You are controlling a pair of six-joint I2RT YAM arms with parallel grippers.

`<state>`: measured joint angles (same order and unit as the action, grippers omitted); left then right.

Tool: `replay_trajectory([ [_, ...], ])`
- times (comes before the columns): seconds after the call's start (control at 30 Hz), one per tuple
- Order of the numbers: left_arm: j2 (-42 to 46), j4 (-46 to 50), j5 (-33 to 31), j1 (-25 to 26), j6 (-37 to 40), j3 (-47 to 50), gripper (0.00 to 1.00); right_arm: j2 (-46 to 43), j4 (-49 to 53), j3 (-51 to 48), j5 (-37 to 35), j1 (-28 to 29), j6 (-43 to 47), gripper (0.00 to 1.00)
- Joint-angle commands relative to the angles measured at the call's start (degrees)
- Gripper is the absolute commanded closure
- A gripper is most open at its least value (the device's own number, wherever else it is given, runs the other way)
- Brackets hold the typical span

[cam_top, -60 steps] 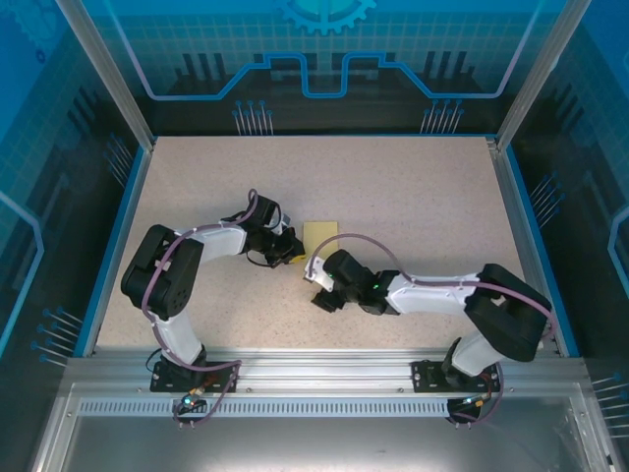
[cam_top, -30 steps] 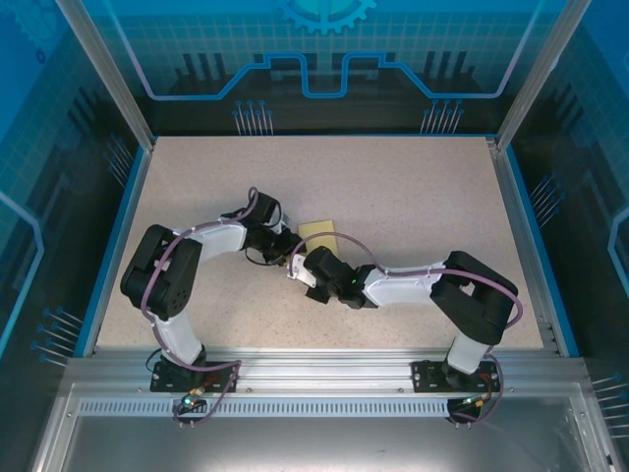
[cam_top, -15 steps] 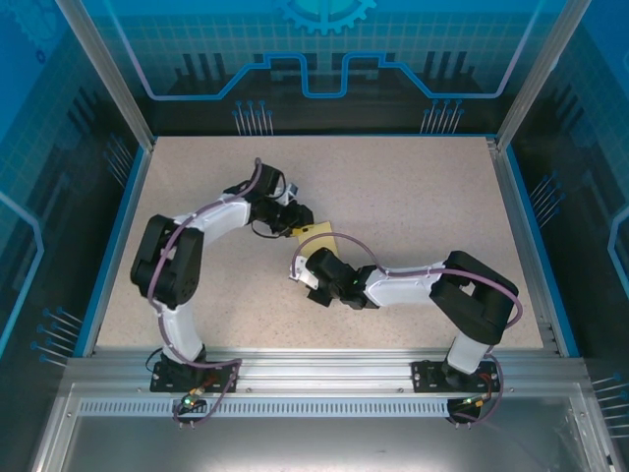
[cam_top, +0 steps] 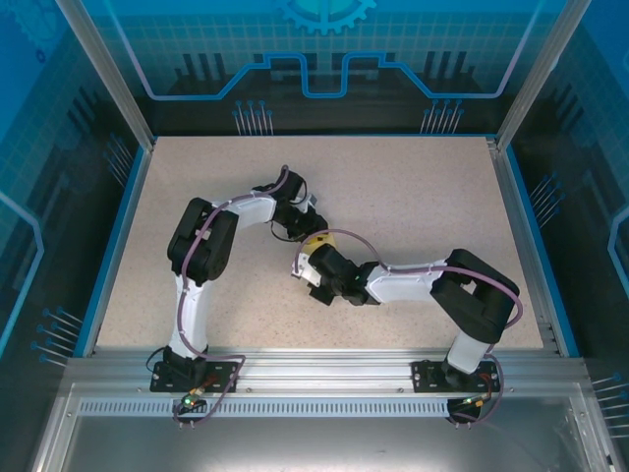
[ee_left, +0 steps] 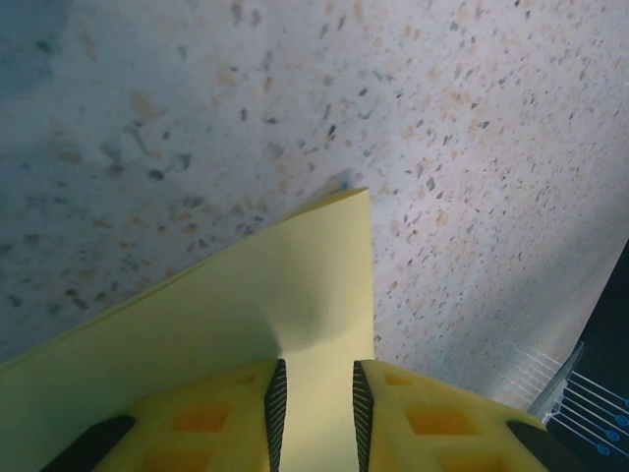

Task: Fold a paper plane with a square sheet of paper (fold left side to right side)
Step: Third fold the triangle at the center of the table.

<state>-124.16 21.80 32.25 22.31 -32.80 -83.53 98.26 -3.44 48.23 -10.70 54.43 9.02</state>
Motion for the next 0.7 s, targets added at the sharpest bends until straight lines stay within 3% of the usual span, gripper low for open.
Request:
replay_trajectory([
  [0.0, -0.5, 1.3, 1.6, 0.5, 1.5, -1.2, 0.71, 0.6, 1.4, 1.9, 2.7, -0.9, -0.9, 1.0],
  [0.43, 1.4, 4.2, 2.3, 1.5, 5.0, -2.0, 0.69, 0.8, 2.1, 1.9, 4.7, -2.3, -1.6, 1.0],
  [0.67, -2.4, 5.9, 0.2, 1.6, 6.8, -2.7, 0.75, 0.0, 5.0, 4.9, 12.3, -4.9, -3.0, 1.0],
])
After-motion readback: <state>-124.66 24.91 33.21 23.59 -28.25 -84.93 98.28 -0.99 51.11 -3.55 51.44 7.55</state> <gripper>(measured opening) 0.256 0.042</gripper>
